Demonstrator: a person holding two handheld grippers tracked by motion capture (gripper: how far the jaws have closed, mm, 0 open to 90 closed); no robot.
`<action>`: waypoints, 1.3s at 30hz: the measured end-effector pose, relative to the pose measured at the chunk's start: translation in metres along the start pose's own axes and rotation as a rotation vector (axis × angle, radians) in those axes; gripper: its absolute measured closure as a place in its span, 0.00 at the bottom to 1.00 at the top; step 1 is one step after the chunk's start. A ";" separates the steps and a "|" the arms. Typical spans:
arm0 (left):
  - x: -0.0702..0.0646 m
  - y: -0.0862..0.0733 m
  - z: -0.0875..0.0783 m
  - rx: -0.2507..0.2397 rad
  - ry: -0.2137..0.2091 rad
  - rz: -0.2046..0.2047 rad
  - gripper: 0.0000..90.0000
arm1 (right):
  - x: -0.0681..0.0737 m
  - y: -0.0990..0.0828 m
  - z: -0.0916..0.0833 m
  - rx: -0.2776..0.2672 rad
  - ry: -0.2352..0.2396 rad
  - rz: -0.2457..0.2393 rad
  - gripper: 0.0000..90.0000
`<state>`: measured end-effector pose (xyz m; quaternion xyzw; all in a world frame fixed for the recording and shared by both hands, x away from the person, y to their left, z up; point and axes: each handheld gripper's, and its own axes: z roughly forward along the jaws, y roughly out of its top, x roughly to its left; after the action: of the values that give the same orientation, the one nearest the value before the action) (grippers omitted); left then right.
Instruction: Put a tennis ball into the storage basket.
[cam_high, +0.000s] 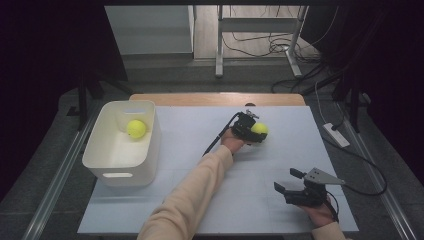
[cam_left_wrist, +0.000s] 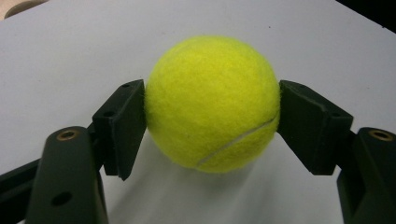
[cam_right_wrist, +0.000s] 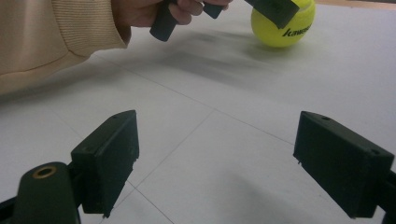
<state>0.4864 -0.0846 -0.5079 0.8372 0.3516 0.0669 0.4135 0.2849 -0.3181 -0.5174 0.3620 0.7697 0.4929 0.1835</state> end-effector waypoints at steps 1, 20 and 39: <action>0.000 0.000 -0.002 -0.005 -0.006 0.002 0.31 | 0.000 0.000 0.000 0.000 0.000 0.000 0.16; 0.000 -0.003 -0.031 -0.039 -0.043 0.005 0.31 | 0.000 0.000 -0.001 0.000 -0.009 -0.004 0.16; 0.000 -0.017 -0.070 -0.079 -0.025 0.018 0.31 | 0.001 0.000 0.001 0.009 -0.015 -0.012 0.16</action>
<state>0.4491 -0.0324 -0.4750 0.8240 0.3360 0.0741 0.4501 0.2850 -0.3165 -0.5177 0.3618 0.7727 0.4856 0.1903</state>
